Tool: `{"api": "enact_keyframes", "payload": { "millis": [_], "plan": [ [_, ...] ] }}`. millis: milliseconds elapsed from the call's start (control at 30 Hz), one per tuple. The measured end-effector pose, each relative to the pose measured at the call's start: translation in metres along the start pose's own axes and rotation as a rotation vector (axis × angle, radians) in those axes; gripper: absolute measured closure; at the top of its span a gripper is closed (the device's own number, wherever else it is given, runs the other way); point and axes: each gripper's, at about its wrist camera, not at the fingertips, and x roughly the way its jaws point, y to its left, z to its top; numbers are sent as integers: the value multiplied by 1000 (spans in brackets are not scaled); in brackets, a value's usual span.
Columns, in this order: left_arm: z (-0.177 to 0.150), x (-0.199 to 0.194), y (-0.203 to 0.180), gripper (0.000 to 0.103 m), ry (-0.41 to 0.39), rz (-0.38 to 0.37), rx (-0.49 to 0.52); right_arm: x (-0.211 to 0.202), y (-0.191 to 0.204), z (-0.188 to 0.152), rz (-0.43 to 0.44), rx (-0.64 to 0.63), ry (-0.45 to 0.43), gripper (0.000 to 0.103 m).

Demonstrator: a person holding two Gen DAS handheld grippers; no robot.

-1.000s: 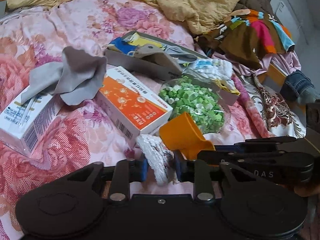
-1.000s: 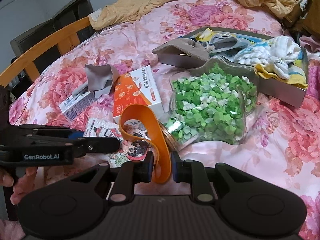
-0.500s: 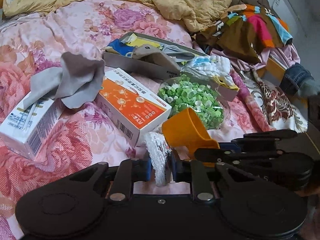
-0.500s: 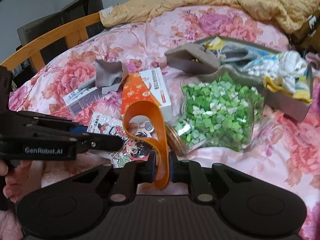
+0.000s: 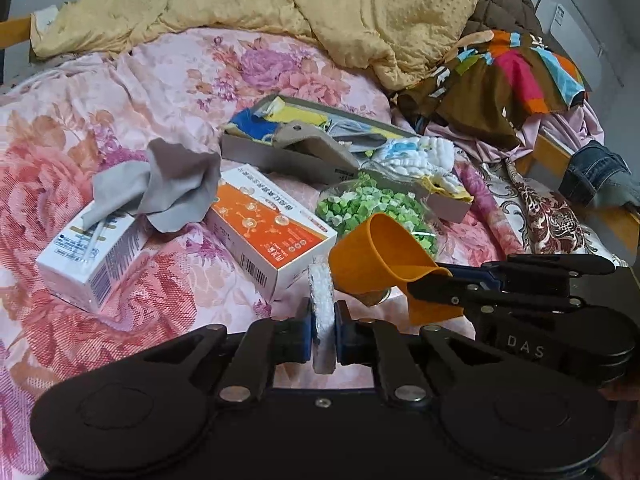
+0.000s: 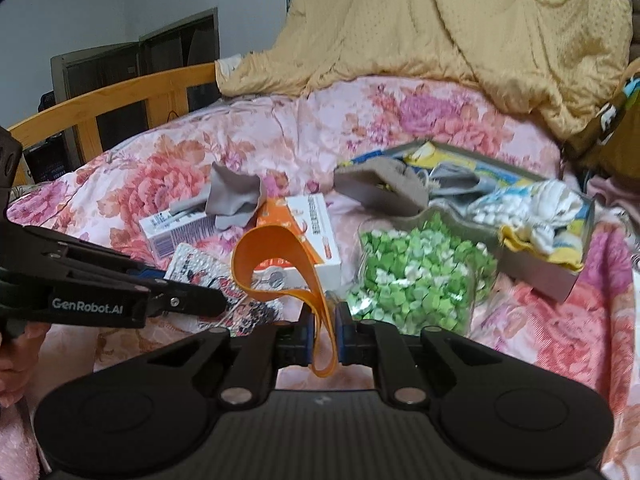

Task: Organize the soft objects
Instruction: 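Carry the orange cup and printed card over the tray with both grippers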

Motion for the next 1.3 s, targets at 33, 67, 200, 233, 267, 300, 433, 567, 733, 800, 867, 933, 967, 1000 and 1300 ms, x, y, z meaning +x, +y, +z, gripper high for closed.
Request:
{"api": "enact_keyframes", "payload": {
  "millis": [33, 67, 200, 233, 267, 300, 433, 567, 733, 800, 867, 933, 967, 1000, 1300],
  "plan": [
    [-1, -2, -2, 92, -5, 2, 2, -2, 0, 0, -9, -5, -7, 93],
    [-1, -5, -4, 92, -11, 3, 4, -2, 0, 0, -14, -8, -10, 93],
    [-2, -13, -9, 92, -36, 18, -1, -6, -3, 1, -34, 4, -30, 94],
    [-2, -15, -10, 92, -44, 21, -3, -8, -5, 2, -36, 13, -39, 94],
    [-2, -16, -11, 92, -49, 19, -5, -9, -7, 2, -36, 21, -46, 94],
    [-1, -18, -11, 92, -55, 16, -10, -11, -8, 3, -38, 32, -58, 94],
    [0, -24, -12, 92, -81, 7, -45, -16, -15, 5, -51, 62, -98, 94],
    [5, -29, -14, 92, -120, 23, -50, -20, -22, 6, -78, 90, -142, 94],
    [33, -30, -14, 92, -172, 24, -93, -21, -38, 14, -108, 153, -202, 94],
    [48, -27, -14, 92, -200, 23, -108, -18, -50, 18, -107, 197, -212, 93],
    [63, -20, -16, 92, -222, 24, -121, -14, -61, 21, -98, 243, -217, 93],
    [78, -8, -19, 92, -237, 25, -118, -9, -72, 25, -98, 275, -225, 93],
    [85, -1, -22, 92, -242, 25, -113, -6, -77, 28, -101, 285, -235, 93],
    [92, 7, -25, 92, -248, 24, -110, -3, -82, 30, -103, 298, -246, 93],
    [139, 78, -37, 92, -251, 13, -111, 31, -136, 42, -96, 438, -295, 93]
  ]
}}
